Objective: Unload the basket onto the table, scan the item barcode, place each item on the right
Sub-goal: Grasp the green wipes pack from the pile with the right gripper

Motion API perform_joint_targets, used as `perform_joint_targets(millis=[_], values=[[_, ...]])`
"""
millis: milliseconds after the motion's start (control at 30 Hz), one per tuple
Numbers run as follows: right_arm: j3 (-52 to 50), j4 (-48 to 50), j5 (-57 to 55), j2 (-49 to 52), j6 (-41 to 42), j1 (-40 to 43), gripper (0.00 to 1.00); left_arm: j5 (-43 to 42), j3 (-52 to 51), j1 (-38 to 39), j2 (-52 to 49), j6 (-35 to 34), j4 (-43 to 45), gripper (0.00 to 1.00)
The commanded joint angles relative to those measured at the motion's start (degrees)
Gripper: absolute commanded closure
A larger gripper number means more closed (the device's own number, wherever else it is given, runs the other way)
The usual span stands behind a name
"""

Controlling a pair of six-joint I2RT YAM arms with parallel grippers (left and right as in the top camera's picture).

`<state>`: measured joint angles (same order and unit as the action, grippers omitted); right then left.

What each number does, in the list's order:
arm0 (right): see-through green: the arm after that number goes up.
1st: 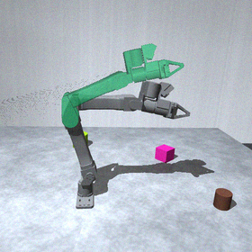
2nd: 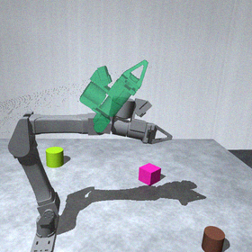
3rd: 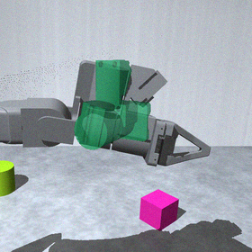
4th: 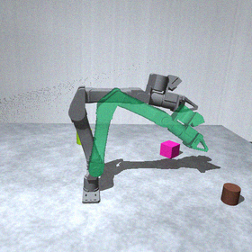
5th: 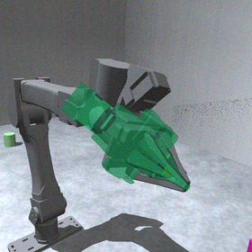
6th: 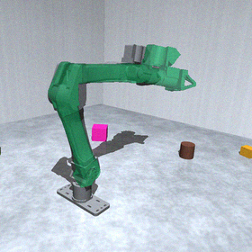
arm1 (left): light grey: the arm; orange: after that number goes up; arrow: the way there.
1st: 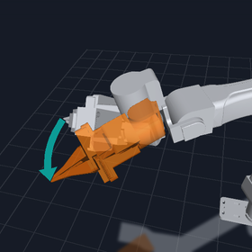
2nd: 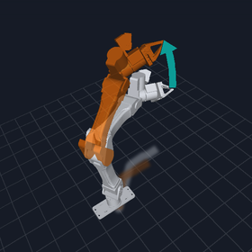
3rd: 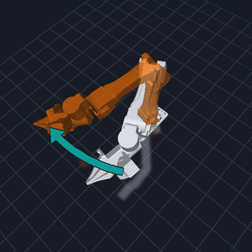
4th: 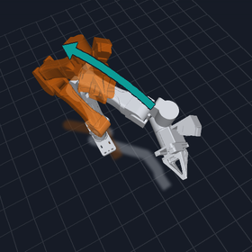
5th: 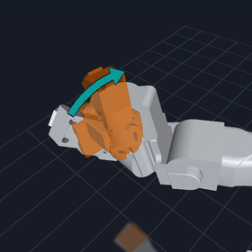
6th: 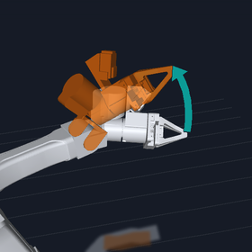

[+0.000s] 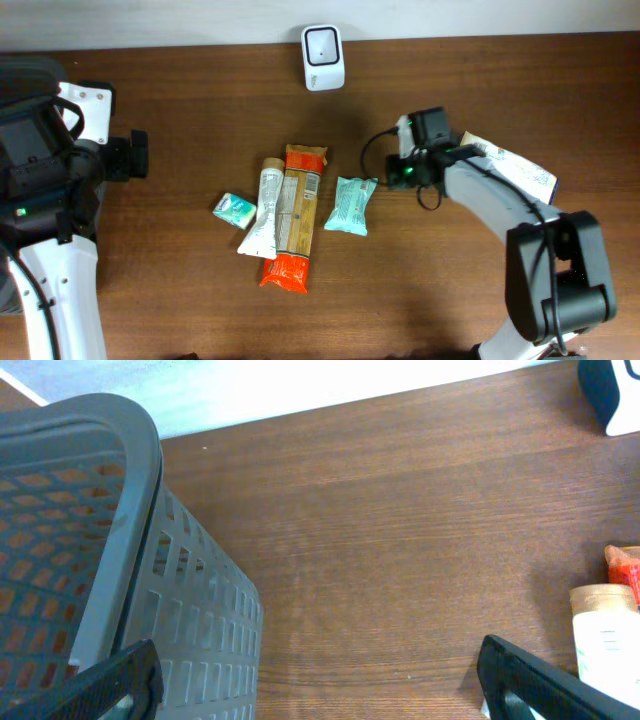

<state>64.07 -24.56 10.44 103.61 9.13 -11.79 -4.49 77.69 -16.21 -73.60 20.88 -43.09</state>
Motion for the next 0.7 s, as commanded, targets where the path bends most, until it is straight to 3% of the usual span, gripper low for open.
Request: perform_joint_targets(millis=[0, 133, 200, 233, 333, 467, 667], values=[[5.64, -4.02, 11.50, -0.13, 0.35, 2.45, 0.89, -0.59, 0.24, -0.20, -0.04, 0.87, 0.07, 0.01], [9.01, -8.07, 26.82, -0.09, 1.29, -1.62, 0.76, -0.59, 0.24, -0.20, -0.04, 0.85, 0.07, 0.01], [8.68, -8.00, 24.17, 0.39, 6.60, -4.92, 0.72, -0.59, 0.24, -0.22, -0.04, 0.85, 0.07, 0.01], [8.68, -7.96, 19.04, 1.68, 13.49, -8.44, 0.70, -0.59, 0.24, -0.20, -0.04, 0.85, 0.07, 0.01], [8.68, -7.37, 14.23, 4.33, 20.28, -12.74, 0.70, -0.59, 0.24, -0.20, -0.04, 0.85, 0.07, 0.01], [8.68, -6.80, 13.57, 8.41, 24.57, -17.03, 0.70, -0.59, 0.24, -0.20, -0.04, 0.87, 0.07, 0.01], [8.70, -11.85, 12.66, 8.72, 25.14, -15.80, 0.70, -0.59, 0.24, -0.20, -0.04, 0.87, 0.07, 0.01]])
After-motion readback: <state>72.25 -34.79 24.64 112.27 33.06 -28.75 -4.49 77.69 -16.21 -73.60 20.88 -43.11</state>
